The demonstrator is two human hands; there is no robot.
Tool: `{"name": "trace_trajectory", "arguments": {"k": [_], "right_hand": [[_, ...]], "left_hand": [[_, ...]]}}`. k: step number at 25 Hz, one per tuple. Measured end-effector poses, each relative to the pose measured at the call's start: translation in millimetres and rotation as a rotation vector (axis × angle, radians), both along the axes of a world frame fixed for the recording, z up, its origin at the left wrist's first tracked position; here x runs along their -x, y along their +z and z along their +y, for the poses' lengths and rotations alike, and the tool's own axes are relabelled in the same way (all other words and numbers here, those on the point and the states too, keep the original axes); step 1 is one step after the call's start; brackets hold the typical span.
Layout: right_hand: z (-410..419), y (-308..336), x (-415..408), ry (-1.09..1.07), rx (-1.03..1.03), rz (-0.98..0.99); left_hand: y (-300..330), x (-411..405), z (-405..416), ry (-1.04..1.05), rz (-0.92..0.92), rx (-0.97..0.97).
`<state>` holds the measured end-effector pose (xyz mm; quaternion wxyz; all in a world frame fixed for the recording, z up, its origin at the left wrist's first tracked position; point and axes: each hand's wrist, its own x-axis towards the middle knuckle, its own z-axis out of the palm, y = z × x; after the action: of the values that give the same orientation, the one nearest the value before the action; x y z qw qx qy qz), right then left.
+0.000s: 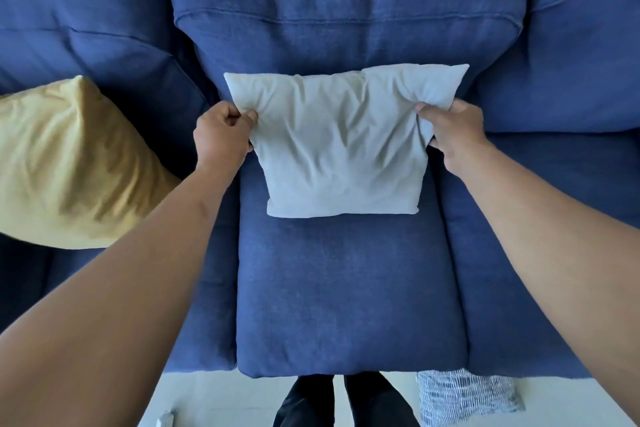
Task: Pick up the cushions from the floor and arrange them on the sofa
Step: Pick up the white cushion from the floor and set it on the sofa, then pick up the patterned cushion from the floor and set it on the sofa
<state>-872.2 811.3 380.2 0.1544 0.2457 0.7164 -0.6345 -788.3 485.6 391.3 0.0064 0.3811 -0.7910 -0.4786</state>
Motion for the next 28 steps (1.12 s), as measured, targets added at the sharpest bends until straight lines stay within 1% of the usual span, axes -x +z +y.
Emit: {"name": "trace_trajectory", "arguments": {"k": [2, 5, 9, 12, 13, 16, 19, 21, 23, 26, 28], "right_hand": [[1.6, -1.2, 7.1, -0.003, -0.014, -0.011], [3.6, -3.4, 12.3, -0.016, -0.04, -0.041], [7.1, -1.4, 13.6, -0.032, -0.115, -0.045], [9.4, 5.7, 6.7, -0.001, -0.158, -0.076], [9.2, 8.7, 3.5, -0.001, -0.179, -0.067], [11.7, 27.5, -17.4, -0.007, -0.249, -0.012], [17.8, 54.1, -56.7, 0.058, -0.342, 0.011], [21.7, 71.8, -87.4, 0.121, -0.397, 0.03], [35.4, 81.4, -123.8, 0.113, -0.459, 0.026], [58.7, 88.1, -181.4, 0.128, -0.549, -0.055], [77.7, 90.8, -222.3, 0.117, -0.544, -0.122]], "left_hand": [[-2.9, 7.0, -2.0, -0.008, -0.019, -0.009], [0.6, 12.5, -5.0, -0.046, -0.07, -0.09], [6.1, 14.9, -10.9, -0.03, -0.041, -0.054], [11.6, 5.8, -4.3, -0.011, -0.069, -0.095], [16.2, 0.0, 0.9, -0.015, -0.08, -0.077], [35.9, -23.8, 26.0, -0.066, -0.06, 0.095], [51.4, -54.6, 54.0, -0.12, -0.067, 0.081], [54.4, -68.8, 71.9, -0.212, -0.077, 0.086], [57.2, -78.6, 98.7, -0.37, -0.087, 0.077], [61.8, -96.4, 139.7, -0.621, -0.084, 0.089], [67.4, -109.8, 172.1, -0.812, -0.066, 0.118]]}}
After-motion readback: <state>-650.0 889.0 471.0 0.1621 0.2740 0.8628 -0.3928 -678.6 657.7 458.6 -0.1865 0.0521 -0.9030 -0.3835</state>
